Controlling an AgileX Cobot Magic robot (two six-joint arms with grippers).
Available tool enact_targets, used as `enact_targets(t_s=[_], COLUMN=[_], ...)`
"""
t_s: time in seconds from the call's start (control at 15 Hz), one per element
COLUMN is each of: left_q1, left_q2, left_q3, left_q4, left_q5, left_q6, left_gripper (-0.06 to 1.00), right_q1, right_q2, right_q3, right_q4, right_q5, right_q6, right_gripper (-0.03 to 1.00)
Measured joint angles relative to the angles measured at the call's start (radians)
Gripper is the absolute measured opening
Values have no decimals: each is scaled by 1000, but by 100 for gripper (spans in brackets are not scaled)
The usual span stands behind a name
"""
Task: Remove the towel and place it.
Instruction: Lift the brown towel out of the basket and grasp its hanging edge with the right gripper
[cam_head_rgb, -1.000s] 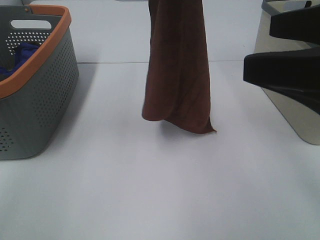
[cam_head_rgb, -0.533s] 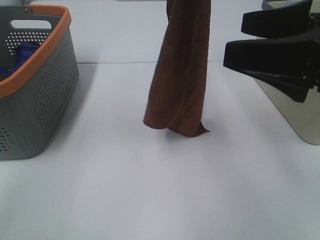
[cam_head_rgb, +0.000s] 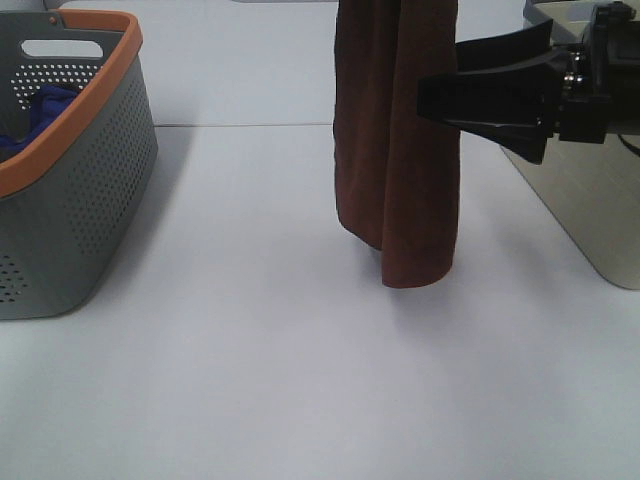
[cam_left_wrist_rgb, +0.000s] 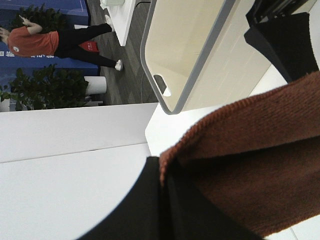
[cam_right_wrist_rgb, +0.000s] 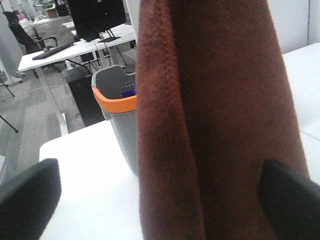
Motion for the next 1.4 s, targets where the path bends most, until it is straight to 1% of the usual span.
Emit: enact_targets(t_s=[0.13,0.2,0.47,0.67,0.8,0.93,1.0,1.07,1.2,1.4], left_q1=[0,0,0,0,0,0,0,0,0,0], left_q2=[0,0,5,37,40,40,40,40,40,40], left_q3=[0,0,0,0,0,0,0,0,0,0], left_q4=[0,0,0,0,2,3,3,4,12,27], left_q5=[0,0,0,11,14,14,14,14,5,-1], left_q6=[0,0,-5,-11,-11,-11,-11,-11,-11,-11], left_gripper=[0,0,0,0,0,0,0,0,0,0], right_q1=[0,0,0,0,0,15,36,47,91,96], right_q2=[81,102,234,349,403,427,429,429,429,429], right_q3=[-1,-1,-2,-44,-73,-84,-84,-84,-84,-84], right_q4=[1,1,1,2,3,5,6,6,6,5], right_q5=[62,77,78,78,78,79,79,79,79,70], right_q6=[-12,-20,-118,-190,-190,-190,-190,-190,-190,-187], right_gripper=[95,93,87,86,85,81,76,75,68,54])
